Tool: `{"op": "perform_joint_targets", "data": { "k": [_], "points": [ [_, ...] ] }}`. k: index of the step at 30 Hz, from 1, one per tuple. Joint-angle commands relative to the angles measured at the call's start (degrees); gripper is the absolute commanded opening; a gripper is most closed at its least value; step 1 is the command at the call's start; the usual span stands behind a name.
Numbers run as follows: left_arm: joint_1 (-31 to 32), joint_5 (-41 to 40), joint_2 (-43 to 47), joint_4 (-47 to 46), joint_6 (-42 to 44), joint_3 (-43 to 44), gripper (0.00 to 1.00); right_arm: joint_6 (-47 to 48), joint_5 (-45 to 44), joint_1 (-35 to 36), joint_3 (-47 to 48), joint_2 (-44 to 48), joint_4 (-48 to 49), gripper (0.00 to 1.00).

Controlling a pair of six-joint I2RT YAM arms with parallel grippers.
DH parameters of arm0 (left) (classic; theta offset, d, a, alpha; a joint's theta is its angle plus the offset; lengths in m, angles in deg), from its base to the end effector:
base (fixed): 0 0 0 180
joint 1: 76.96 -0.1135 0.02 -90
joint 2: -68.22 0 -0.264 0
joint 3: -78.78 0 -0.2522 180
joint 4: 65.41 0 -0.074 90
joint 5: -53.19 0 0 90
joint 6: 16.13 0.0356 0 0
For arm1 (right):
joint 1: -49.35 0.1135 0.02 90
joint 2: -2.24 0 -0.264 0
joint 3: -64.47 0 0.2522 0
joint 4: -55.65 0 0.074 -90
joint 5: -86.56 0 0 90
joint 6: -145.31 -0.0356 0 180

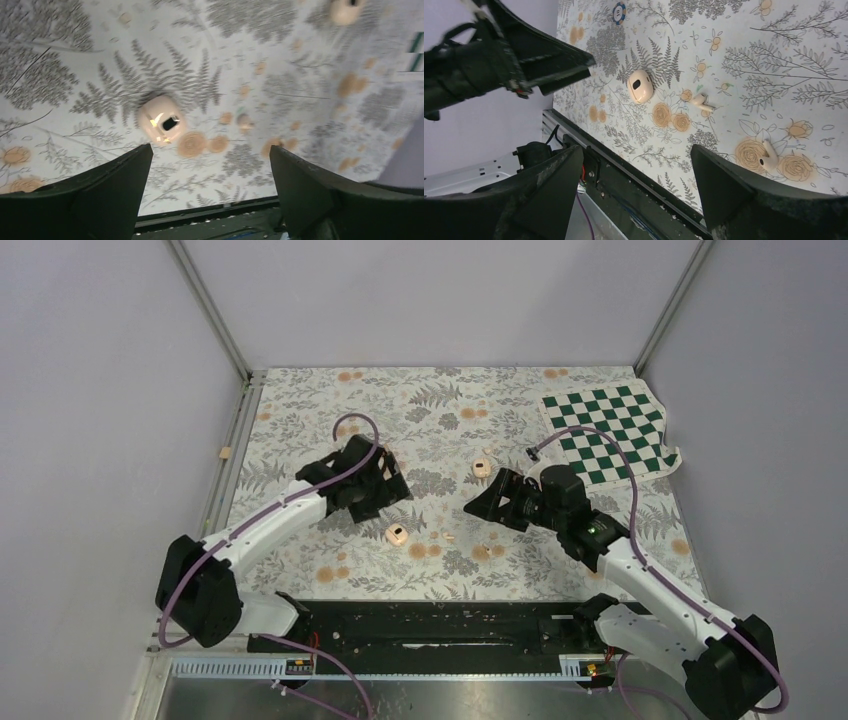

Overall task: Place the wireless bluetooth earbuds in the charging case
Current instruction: Pick up the charging case at the center of the board.

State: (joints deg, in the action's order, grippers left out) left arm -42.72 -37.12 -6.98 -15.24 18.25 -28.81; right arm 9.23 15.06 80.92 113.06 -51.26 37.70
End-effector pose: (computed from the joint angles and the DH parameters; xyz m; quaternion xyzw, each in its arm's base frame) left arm 0.2237 -0.1520 0.2690 -0.1767 0.9316 -0.2225 0.2267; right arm 0.1760 0.1214 0.2623 0.0157 0.8270 0.4465 0.3412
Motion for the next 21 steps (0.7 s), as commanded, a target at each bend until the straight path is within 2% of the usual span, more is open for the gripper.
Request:
{"op": "perform_joint_targets", "data": {
  "k": [1, 12, 21],
  "points": [
    [1.25, -2.92, -3.92, 1.16, -2.19, -5.06, 0.87, 2.21, -3.50, 0.41, 1.06, 1.78, -2.98, 0.88],
    [2.85, -2.67, -13.77, -3.03, -7.47, -4.90, 0.75, 3.13, -6.20, 0.41, 0.72, 4.37, -6.75, 0.90],
    [4.25, -6.95, -19.71, 0.00, -11.35, -2.24, 0.63, 3.04, -6.72, 0.41, 0.43, 5.05, -7.55, 0.90]
  ]
}}
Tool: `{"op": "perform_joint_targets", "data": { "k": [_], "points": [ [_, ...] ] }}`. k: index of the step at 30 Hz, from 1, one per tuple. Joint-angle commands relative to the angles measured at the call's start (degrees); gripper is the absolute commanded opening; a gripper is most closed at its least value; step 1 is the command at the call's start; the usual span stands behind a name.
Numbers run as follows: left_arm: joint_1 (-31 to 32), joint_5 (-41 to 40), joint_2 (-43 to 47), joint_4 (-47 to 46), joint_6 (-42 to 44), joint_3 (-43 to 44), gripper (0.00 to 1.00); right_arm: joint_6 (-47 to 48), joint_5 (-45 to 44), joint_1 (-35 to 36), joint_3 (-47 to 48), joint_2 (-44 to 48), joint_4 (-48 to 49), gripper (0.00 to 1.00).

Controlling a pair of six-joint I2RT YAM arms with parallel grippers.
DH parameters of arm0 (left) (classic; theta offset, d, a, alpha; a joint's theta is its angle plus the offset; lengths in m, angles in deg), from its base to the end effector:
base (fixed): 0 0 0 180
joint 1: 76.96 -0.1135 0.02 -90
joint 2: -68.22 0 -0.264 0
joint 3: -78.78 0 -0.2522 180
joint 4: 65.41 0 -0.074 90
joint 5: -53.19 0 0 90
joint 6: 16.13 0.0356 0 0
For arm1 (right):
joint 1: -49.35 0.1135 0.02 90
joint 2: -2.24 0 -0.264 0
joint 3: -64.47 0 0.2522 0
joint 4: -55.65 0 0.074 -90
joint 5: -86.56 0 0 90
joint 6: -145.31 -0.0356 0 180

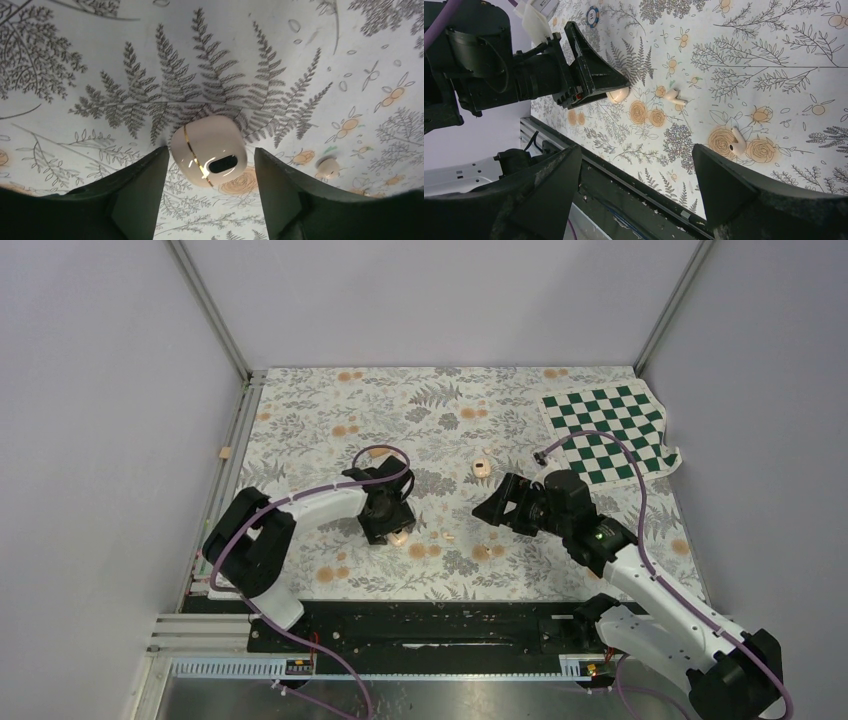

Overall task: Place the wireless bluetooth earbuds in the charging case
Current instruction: Pick up the charging case at the center of the board.

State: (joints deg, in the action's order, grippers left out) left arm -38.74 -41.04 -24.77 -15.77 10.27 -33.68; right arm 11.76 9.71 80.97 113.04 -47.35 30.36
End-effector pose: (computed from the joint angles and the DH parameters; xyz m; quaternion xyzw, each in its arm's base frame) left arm 0.2292 -0.1772 0.1629 -0.2223 0.9656 -0.0776 0.1102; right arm 0.1647 0.1109 0.2619 0.0276 0.8456 0.3968 0.3560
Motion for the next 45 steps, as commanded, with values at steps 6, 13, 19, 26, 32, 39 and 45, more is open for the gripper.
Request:
{"op": "perform_joint_targets", "data": {
  "k": [6, 13, 19, 26, 32, 39, 45],
  "points": [
    [0.41, -2.62, -0.19, 0.51, -2.38, 3.44, 0.35, -0.67, -0.18, 0.37, 0.49, 0.65, 0.91, 0.89],
    [0.48, 10.57, 6.44, -4.50, 2.15, 7.35, 0.33, -5.39, 3.16, 2.12, 0.89, -3.45, 10.90, 0.83],
    [0.52, 19.88, 9.21, -7.22, -0.77, 9.29, 0.33, -4.94, 1.57, 5.55, -2.08, -6.01, 20.83, 0.83],
    [1.42, 21.38, 11.62, -10.36, -6.54, 7.44, 0.32, -5.06, -2.15, 9.72, -3.48, -8.98, 27.60, 0.81],
    [1.53, 21.63, 12.39, -10.35, -7.88, 7.42, 0.32, -4.26, -5.66, 12.05, -2.08, -12.60, 28.65, 0.73],
    [1.55, 22.07, 13.42, -10.49, -8.69, 7.33, 0.32, -4.86, -10.04, 12.96, -1.90, -15.32, 30.39, 0.66],
    [1.60, 21.87, 13.91, -10.48, -8.74, 6.47, 0.32, -5.56, -10.11, 13.02, -1.40, -16.41, 32.47, 0.65]
  ]
}}
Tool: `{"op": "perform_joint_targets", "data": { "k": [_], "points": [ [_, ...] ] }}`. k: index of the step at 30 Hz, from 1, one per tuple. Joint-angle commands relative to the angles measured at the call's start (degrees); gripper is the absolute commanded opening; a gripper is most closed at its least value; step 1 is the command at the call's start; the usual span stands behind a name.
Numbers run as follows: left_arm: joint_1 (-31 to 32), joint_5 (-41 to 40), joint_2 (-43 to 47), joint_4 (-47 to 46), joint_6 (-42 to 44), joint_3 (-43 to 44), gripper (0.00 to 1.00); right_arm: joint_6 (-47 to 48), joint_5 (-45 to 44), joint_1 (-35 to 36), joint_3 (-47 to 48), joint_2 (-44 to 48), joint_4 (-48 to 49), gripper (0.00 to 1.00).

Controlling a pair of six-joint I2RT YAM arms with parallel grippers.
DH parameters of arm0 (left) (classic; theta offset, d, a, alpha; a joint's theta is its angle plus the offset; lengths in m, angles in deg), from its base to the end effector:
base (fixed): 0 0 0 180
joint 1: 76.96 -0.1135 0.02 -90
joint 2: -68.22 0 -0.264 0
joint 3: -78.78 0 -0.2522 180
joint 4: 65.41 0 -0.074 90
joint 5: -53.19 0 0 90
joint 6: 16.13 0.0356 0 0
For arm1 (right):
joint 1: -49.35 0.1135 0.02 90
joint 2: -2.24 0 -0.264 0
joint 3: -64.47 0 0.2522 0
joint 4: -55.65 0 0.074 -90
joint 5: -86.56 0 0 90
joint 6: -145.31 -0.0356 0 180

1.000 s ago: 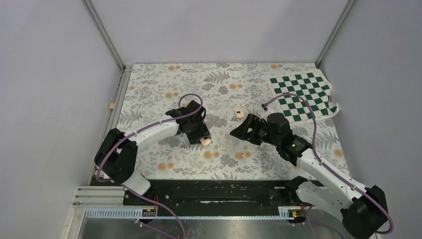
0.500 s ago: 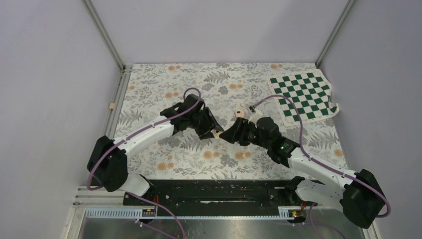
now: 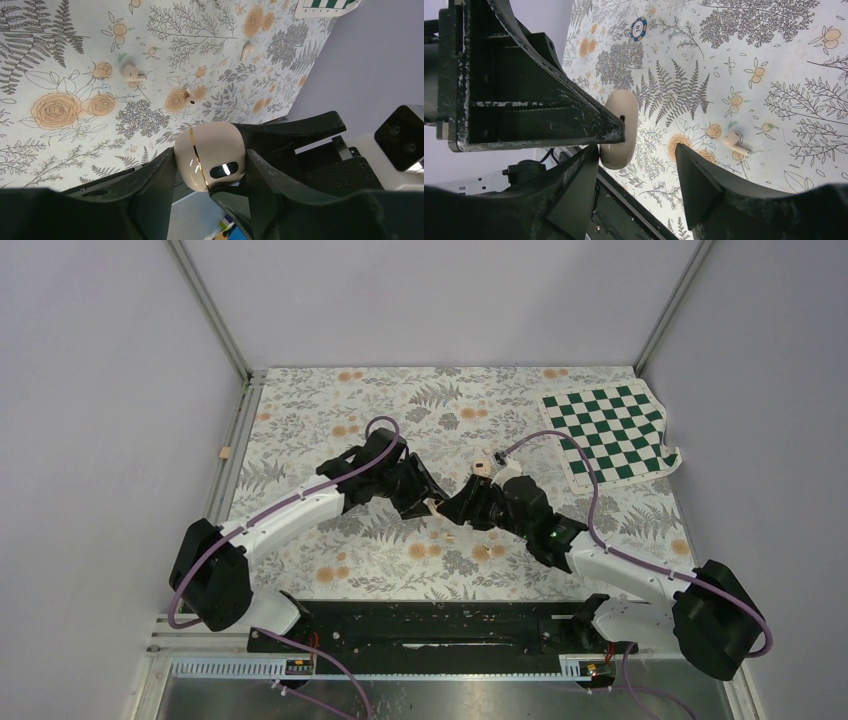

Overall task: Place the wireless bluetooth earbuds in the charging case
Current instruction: Pick up the charging case at the center of the board.

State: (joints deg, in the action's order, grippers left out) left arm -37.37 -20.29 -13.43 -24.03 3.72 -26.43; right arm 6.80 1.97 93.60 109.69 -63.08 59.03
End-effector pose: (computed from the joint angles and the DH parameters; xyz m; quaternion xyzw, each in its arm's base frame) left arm 0.2279 -0.2016 0.2639 -0.1943 0.9054 -0.3657 0.0932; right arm 0.1778 0.1778 0.2352 0.0016 0.8020 0.4577 0.3838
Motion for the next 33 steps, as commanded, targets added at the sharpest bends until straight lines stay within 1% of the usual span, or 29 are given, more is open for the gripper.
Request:
{"op": "perform_joint_targets", "data": {
  "k": [1, 5, 8, 11, 14, 16, 19, 20, 23, 25, 29, 33],
  "points": [
    [0.22, 1.23, 2.53, -2.26, -2.32, -0.89, 0.32, -0.79, -2.22, 0.39, 2.08, -0.76, 4.24, 0.65],
    [0.20, 1.92, 2.36, -2.20, -2.44, -0.55, 0.32, -1.04, -2.43, 0.34, 2.83, -1.52, 4.19, 0.61],
    [0.14, 1.98, 2.44, -2.19, -2.45, -0.40, 0.32, -1.96, -2.81, 0.34, 2.60, -1.86, 5.34, 0.51],
    [0.18, 2.04, 2.70, -2.23, -2.32, -0.46, 0.35, -2.55, -1.43, 0.32, 3.42, -2.88, 5.57, 0.41],
    [0.15, 2.05, 2.88, -2.30, -2.10, -0.48, 0.38, -3.55, -0.95, 0.39, 3.28, -3.38, 6.78, 0.36],
    [0.15, 2.10, 3.05, -2.30, -2.05, -0.61, 0.45, -3.89, -0.86, 0.38, 3.32, -3.53, 7.01, 0.31],
    [0.22, 1.98, 3.32, -2.28, -2.02, -0.86, 0.67, -4.25, -1.25, 0.39, 3.11, -3.21, 7.00, 0.19],
    [0.22, 1.91, 3.44, -2.30, -2.01, -0.90, 0.77, -4.35, -1.57, 0.34, 2.95, -2.90, 6.94, 0.17],
    [0.08, 1.48, 3.67, -2.48, -1.64, -1.14, 0.96, -4.70, -2.43, 0.40, 1.95, -1.67, 6.66, 0.14],
    [-0.01, 1.51, 3.62, -2.93, -1.21, -1.30, 0.99, -4.91, -2.89, 0.39, 1.39, -0.89, 6.12, 0.12],
    [-1.09, 1.48, 4.42, -3.61, -0.39, -1.76, 0.99, -5.20, -3.59, 0.36, 0.01, 0.78, 4.83, 0.09],
    [-3.12, -0.02, 8.03, -6.79, 0.32, -4.90, 0.99, -5.19, -4.67, -0.27, -1.28, 3.72, 3.17, 0.00]
  ]
}}
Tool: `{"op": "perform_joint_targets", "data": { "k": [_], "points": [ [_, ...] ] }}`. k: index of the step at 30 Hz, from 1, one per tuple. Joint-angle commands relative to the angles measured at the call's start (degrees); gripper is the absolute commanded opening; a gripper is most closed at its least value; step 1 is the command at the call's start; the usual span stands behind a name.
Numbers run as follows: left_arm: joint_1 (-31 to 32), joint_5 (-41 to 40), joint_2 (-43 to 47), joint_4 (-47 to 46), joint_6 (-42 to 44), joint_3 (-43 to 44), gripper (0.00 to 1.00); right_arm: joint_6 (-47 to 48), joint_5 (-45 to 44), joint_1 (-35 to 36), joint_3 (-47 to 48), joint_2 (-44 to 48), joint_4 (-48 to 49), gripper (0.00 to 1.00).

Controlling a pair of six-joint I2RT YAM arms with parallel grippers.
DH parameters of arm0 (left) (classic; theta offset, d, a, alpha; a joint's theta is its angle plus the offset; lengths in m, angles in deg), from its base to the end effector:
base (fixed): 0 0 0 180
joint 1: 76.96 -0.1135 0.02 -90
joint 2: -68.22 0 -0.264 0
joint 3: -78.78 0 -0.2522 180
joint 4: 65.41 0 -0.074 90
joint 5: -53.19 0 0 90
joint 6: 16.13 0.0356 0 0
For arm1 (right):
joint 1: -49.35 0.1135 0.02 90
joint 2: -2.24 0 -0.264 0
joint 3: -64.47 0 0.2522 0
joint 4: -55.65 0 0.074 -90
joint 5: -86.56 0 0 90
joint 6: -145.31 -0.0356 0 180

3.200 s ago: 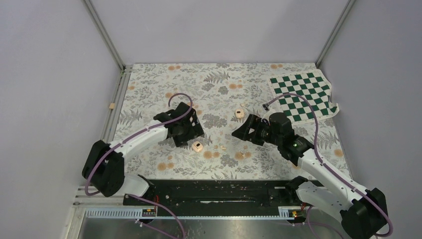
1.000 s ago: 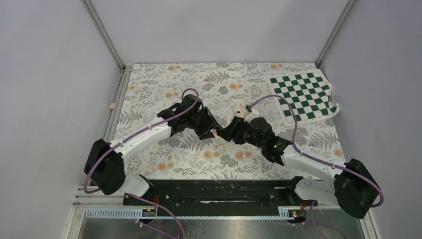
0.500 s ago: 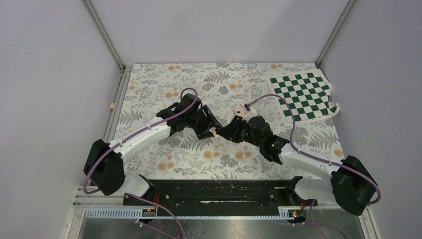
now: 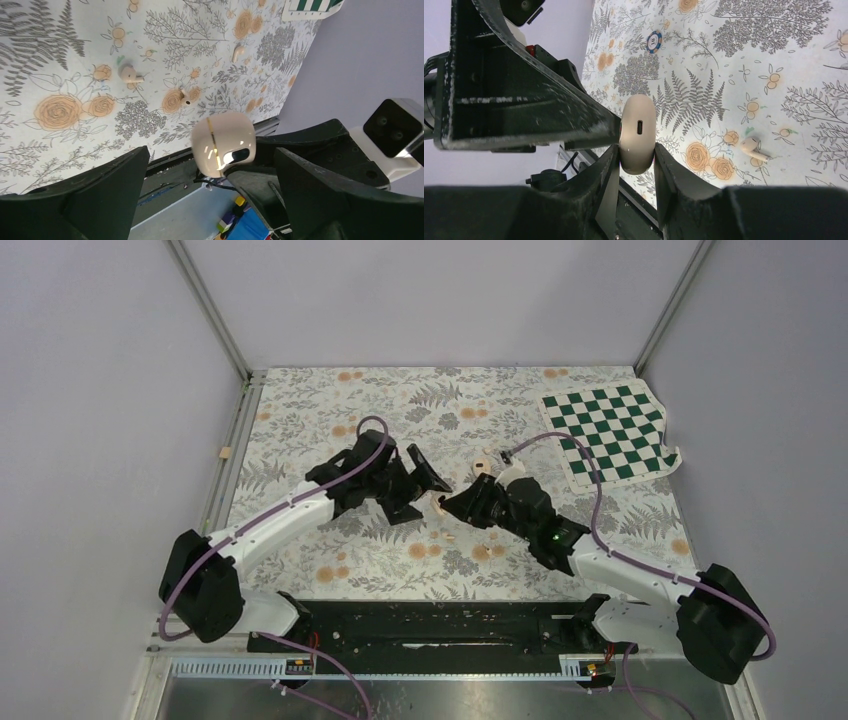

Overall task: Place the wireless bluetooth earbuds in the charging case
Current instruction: Pick up the charging case at the center of the board, then open the charging case.

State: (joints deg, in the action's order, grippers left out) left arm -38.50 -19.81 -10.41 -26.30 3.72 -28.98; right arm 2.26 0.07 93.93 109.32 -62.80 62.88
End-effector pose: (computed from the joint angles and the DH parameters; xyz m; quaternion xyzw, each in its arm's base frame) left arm 0.2240 -0.1912 0.2672 -0.1961 0.8959 -0.3840 0.1074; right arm 0.1780 0.1785 0.2412 0.0387 0.7813 0.4843 0.3919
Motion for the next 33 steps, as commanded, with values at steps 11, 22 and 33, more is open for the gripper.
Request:
{"op": "perform_joint_targets", "data": {
  "k": [11, 22, 33],
  "points": [
    [-4.80, -1.46, 19.23, -29.66, 6.23, -16.76, 0.87, -9.45, 15.76, -13.17, -3.33, 5.92, 7.56, 0.00],
    [-4.67, 11.92, 14.94, -58.06, 0.29, -23.69, 0.79, -19.10, 22.14, -13.55, -1.83, 3.56, 18.74, 0.00],
    [-3.33, 14.31, 9.70, -71.38, -7.49, -25.12, 0.61, -22.23, 22.10, -13.51, -2.84, 2.60, 23.84, 0.00]
  ]
}}
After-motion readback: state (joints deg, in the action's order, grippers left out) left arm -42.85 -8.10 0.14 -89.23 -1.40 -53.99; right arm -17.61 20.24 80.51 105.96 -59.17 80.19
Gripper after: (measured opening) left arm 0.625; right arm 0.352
